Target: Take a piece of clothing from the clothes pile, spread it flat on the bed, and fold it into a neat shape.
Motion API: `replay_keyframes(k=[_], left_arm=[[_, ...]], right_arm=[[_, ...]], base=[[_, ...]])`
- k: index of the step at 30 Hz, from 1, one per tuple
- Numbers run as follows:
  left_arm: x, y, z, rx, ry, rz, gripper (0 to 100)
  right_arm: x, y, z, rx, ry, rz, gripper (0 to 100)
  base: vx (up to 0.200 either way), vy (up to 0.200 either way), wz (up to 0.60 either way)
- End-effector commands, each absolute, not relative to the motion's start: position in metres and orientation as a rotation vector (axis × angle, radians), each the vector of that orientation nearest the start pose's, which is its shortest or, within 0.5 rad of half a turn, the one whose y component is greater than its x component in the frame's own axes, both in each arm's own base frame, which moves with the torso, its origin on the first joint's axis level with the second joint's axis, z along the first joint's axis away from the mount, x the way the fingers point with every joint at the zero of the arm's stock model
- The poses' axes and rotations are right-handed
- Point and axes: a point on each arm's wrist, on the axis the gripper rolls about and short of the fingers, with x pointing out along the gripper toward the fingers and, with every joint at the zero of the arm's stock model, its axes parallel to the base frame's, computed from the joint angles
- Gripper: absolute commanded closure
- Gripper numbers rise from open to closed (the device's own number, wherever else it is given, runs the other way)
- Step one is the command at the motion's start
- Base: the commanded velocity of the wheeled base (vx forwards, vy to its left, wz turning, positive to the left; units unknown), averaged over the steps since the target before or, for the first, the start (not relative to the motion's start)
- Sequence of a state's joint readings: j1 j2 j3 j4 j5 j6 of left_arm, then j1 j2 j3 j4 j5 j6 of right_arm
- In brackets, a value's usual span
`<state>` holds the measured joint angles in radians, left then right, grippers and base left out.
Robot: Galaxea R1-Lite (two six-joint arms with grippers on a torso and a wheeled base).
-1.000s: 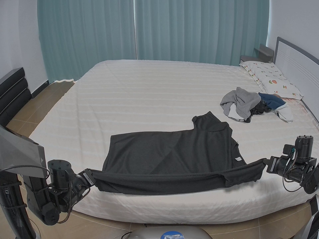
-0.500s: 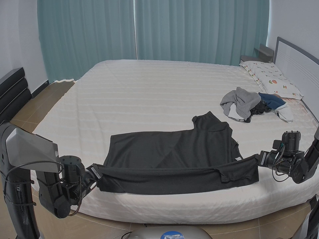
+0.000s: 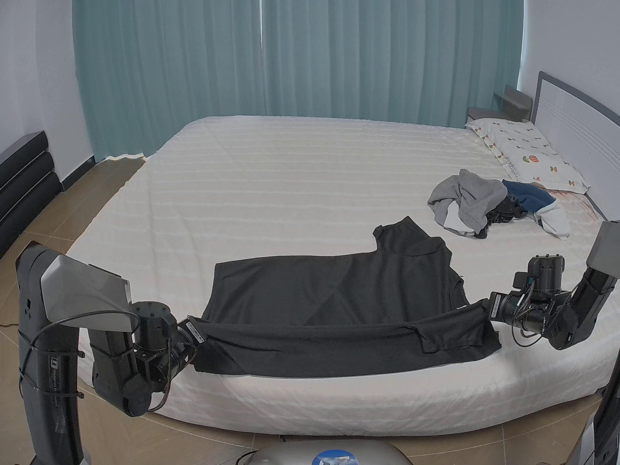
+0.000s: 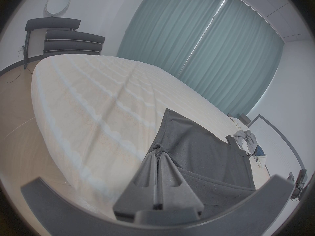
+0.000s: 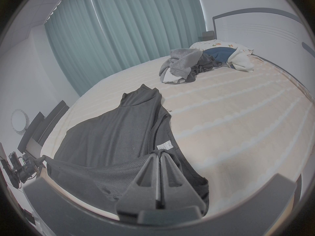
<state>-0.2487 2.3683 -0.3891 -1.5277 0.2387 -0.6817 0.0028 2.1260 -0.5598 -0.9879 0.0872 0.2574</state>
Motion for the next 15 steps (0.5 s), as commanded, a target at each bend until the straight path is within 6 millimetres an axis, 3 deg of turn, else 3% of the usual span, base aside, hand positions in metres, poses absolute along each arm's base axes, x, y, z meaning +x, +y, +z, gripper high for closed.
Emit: replay_keyframes(k=[1, 15], left_arm=[[0.303, -0.071, -0.032, -0.561, 0.427, 0.142, 100], [0.315, -0.072, -0.048, -0.564, 0.428, 0.151, 100]], right_arm=[[0.330, 0.007, 0.011, 0.268, 0.612, 0.014, 100], [0.347, 0.007, -0.005, 0.271, 0.618, 0.003, 100]], base=[[0.000, 0.000, 0.00], [0.000, 0.000, 0.00]])
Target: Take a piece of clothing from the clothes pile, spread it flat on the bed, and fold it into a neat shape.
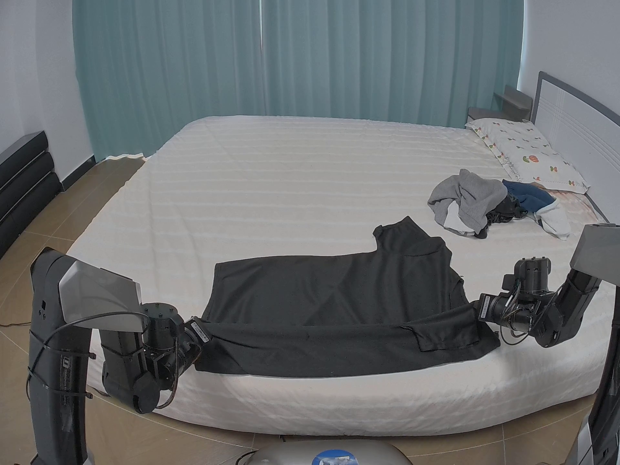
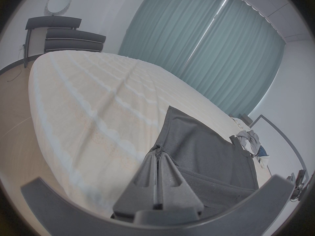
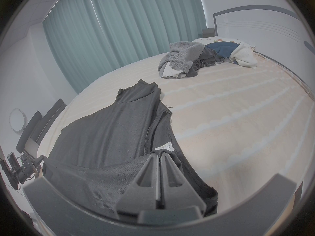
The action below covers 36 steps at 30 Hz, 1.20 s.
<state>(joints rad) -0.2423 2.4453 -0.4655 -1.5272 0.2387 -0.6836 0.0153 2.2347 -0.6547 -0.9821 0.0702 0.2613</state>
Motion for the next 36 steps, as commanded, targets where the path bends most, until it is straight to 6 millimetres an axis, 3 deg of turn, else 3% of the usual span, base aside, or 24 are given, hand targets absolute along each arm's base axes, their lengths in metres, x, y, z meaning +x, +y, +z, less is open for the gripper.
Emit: replay_keyframes(k=[1, 3, 4, 12, 19, 22, 25, 28, 36], left_arm=[[0.316, -0.072, -0.047, -0.566, 0.424, 0.150, 100], [0.317, -0.072, -0.048, -0.567, 0.424, 0.150, 100], [0.317, -0.072, -0.050, -0.571, 0.425, 0.152, 0], [0.319, -0.073, -0.048, -0.605, 0.408, 0.156, 0], [0.307, -0.062, -0.025, -0.670, 0.376, 0.182, 0], [0.301, -0.059, -0.014, -0.725, 0.363, 0.185, 0], [0.297, -0.060, -0.010, -0.790, 0.383, 0.154, 0], [0.288, -0.059, -0.014, -0.807, 0.450, 0.113, 0], [0.291, -0.050, -0.016, -0.824, 0.456, 0.119, 0]], right_arm=[[0.348, 0.007, -0.006, 0.271, 0.620, 0.002, 100], [0.350, 0.007, -0.008, 0.273, 0.617, 0.004, 100], [0.352, 0.008, -0.009, 0.278, 0.616, 0.004, 0], [0.351, 0.005, 0.004, 0.382, 0.576, -0.027, 0], [0.327, 0.004, 0.023, 0.598, 0.570, -0.075, 0], [0.317, 0.005, 0.029, 0.777, 0.586, -0.077, 0], [0.314, 0.003, 0.027, 0.964, 0.629, 0.002, 0], [0.309, -0.002, 0.021, 1.042, 0.676, 0.067, 0], [0.303, -0.007, 0.001, 1.063, 0.702, 0.093, 0]], base=[[0.000, 0.000, 0.00], [0.000, 0.000, 0.00], [0.000, 0.000, 0.00], [0.000, 0.000, 0.00], [0.000, 0.000, 0.00], [0.000, 0.000, 0.00], [0.133, 0.000, 0.00], [0.200, 0.000, 0.00], [0.175, 0.000, 0.00]])
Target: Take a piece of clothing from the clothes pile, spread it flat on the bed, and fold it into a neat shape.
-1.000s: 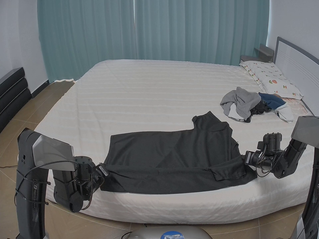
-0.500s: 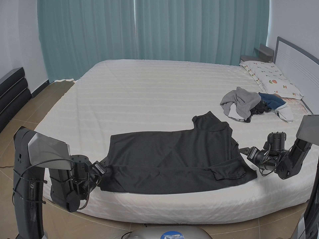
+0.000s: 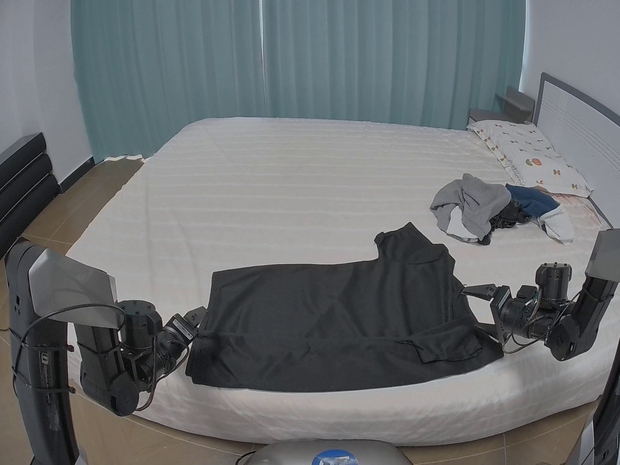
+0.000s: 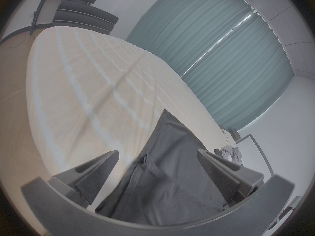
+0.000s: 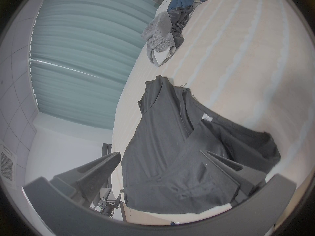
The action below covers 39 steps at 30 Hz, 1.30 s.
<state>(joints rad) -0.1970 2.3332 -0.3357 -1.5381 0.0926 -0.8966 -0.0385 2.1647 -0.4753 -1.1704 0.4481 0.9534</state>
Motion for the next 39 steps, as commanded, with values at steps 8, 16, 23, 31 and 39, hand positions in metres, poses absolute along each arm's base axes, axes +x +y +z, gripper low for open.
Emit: replay_keyframes(k=[8, 16, 23, 31, 39], left_arm=[[0.288, -0.028, -0.004, -0.884, 0.485, 0.017, 0], [0.286, -0.019, 0.001, -0.829, 0.536, -0.137, 0], [0.284, -0.021, -0.019, -0.686, 0.605, -0.192, 0], [0.276, -0.022, -0.030, -0.639, 0.665, -0.248, 0], [0.275, -0.022, -0.038, -0.627, 0.688, -0.235, 0]], right_arm=[[0.302, -0.008, 0.001, 1.063, 0.691, 0.116, 0], [0.297, -0.007, -0.003, 1.046, 0.706, 0.121, 0], [0.287, -0.007, -0.010, 0.912, 0.728, 0.154, 0], [0.284, -0.005, -0.027, 0.878, 0.734, 0.165, 0], [0.280, -0.006, -0.026, 0.870, 0.706, 0.175, 0]], base=[[0.000, 0.000, 0.00], [0.000, 0.000, 0.00], [0.000, 0.000, 0.00], [0.000, 0.000, 0.00], [0.000, 0.000, 0.00]])
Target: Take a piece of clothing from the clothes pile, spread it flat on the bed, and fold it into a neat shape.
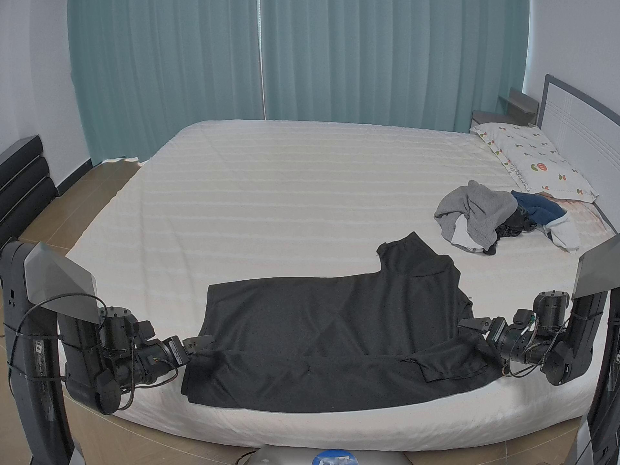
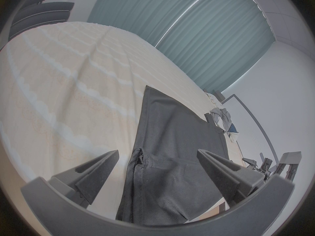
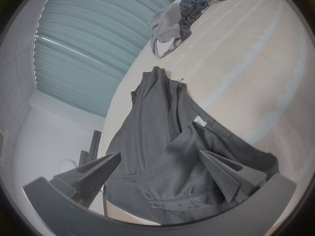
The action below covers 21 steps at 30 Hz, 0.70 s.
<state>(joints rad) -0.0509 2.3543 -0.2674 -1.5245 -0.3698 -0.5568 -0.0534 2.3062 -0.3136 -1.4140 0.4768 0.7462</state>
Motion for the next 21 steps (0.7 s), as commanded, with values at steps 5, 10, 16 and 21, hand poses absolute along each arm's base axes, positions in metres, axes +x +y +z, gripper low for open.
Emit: replay_keyframes(k=[5, 10, 16, 21], left_arm=[[0.277, -0.023, -0.045, -0.624, 0.701, -0.226, 100], [0.278, -0.021, -0.046, -0.613, 0.688, -0.172, 100], [0.275, -0.018, -0.049, -0.617, 0.688, -0.124, 100], [0.280, -0.018, -0.049, -0.667, 0.661, -0.070, 100]], right_arm=[[0.282, -0.009, -0.017, 0.867, 0.667, 0.175, 0], [0.282, -0.016, -0.008, 0.844, 0.622, 0.164, 0], [0.284, -0.018, -0.010, 0.791, 0.608, 0.156, 0], [0.287, -0.022, -0.019, 0.790, 0.619, 0.134, 0]], base=[[0.000, 0.000, 0.00], [0.000, 0.000, 0.00], [0.000, 0.000, 0.00], [0.000, 0.000, 0.00]])
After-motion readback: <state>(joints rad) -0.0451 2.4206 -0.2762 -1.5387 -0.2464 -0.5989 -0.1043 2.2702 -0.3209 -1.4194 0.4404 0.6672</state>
